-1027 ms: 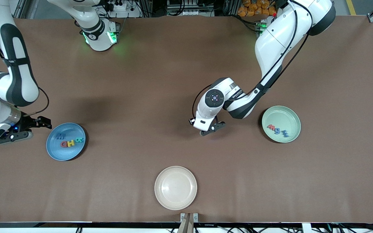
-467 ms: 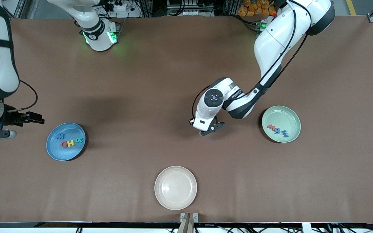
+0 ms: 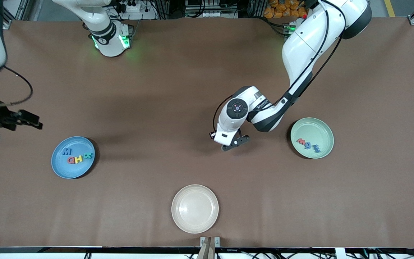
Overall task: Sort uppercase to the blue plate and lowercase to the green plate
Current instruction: 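Grasp the yellow letter with the left gripper while the right arm retracts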
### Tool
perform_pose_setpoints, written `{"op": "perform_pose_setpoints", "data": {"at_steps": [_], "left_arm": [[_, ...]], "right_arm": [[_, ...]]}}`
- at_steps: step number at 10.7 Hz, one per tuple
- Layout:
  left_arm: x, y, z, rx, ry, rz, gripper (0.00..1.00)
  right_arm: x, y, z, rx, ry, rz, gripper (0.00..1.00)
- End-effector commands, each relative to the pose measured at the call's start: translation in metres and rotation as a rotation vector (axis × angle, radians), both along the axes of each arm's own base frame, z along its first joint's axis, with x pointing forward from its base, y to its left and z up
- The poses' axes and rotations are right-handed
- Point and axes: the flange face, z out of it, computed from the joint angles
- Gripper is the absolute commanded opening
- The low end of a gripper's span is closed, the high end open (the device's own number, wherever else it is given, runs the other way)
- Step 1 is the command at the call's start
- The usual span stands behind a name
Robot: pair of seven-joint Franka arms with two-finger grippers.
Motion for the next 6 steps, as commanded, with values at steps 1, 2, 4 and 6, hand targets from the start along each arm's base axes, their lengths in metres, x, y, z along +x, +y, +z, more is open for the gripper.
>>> {"op": "perform_pose_setpoints", "data": {"at_steps": [1,2,4,6], "left_arm": [[0.004,0.011,-0.005,0.054,0.024,0.003,0.1],[0.005,0.016,-0.003,0.071,0.035,-0.012,0.09],[0.009,0.028,0.01,0.104,0.05,-0.101,0.03],[0.014,0.045,0.022,0.138,0.074,-0.2,0.01]], "right_arm": [[-0.017,0.003,0.035,-0.012,-0.007,-0.002,1.0],[-0.02,0.002,0.05,-0.035,0.008,0.011,1.0],[-0.026,0.001,0.078,-0.067,-0.011,0.025,1.0],[-0.04,0.005,0.101,-0.05,0.038,0.017,1.0]]}}
